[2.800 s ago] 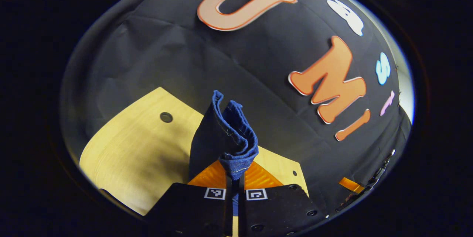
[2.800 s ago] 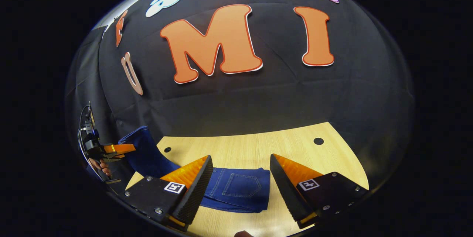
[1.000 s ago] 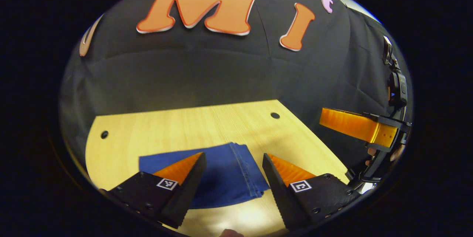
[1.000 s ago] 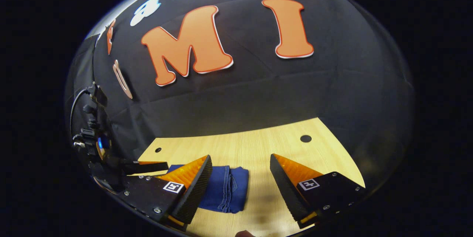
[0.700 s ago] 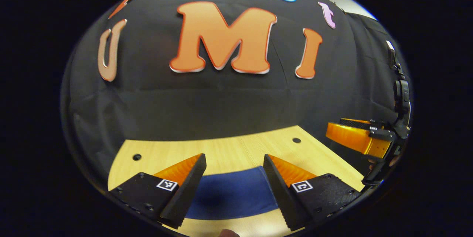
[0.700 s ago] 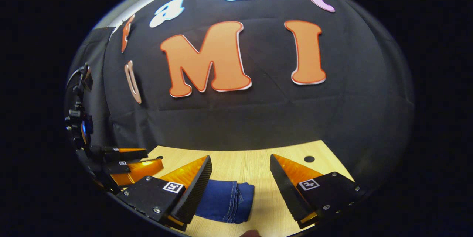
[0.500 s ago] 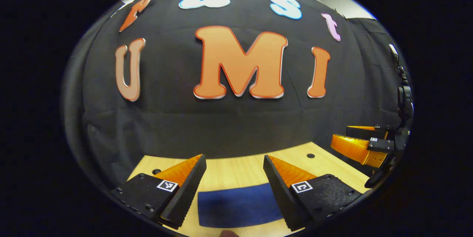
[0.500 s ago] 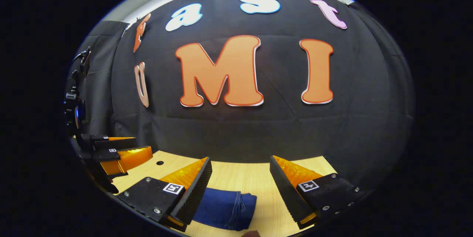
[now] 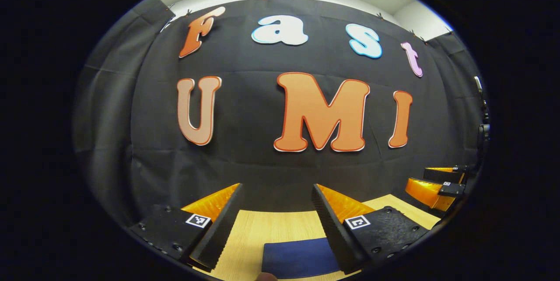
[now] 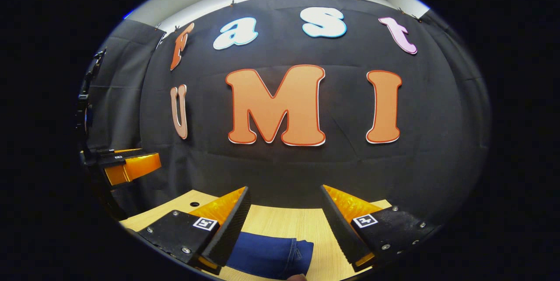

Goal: Grasp the waist and the cuffs of the jeans and fold them to make the two legs overlap; first hold the waist and fold one-third of the jeans toward the cuffs, then hold the cuffs and fold the remaining one-third in the same direction to finish folding.

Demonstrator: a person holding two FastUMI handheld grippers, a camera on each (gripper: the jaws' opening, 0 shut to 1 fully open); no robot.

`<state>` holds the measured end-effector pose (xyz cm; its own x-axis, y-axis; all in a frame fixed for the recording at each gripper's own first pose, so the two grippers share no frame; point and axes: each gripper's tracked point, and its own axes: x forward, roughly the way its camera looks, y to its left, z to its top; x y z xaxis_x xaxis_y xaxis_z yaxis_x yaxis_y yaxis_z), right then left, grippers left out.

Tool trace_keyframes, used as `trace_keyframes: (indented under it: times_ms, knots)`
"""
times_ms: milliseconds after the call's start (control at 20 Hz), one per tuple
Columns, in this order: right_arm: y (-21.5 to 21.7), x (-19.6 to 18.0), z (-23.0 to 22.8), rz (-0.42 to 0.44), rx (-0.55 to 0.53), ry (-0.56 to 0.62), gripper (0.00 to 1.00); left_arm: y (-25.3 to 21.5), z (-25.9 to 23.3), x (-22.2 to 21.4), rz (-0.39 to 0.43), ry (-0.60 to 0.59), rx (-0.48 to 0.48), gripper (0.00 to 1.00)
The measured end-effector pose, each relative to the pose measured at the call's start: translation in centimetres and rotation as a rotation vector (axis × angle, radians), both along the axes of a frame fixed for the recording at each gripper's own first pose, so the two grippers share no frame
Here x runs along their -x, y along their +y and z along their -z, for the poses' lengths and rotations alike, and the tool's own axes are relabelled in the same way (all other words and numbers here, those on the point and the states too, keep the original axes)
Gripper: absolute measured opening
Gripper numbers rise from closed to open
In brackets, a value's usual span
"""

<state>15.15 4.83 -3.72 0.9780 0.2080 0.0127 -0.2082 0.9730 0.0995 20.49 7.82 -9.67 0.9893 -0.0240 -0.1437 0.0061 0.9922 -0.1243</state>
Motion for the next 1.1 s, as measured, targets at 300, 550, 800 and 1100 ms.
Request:
trace_keyframes:
  times_ms: [300,550,800,1100]
  knots:
    - [1.1,1.1,0.3,-0.004,0.025,-0.025,0.97,1.5,0.8,1.9,-0.021,-0.031,-0.032,0.98]
    - [1.7,1.6,0.3,0.003,-0.011,-0.039,0.96,0.7,1.0,3.1,-0.015,-0.083,-0.053,0.98]
    - [3.2,2.4,0.6,-0.027,-0.02,-0.051,0.96,-0.3,1.9,3.1,-0.003,-0.079,-0.033,0.97]
    - [4.1,2.9,1.1,-0.04,-0.003,-0.04,0.96,0.0,2.4,4.3,-0.029,-0.077,-0.042,0.96]
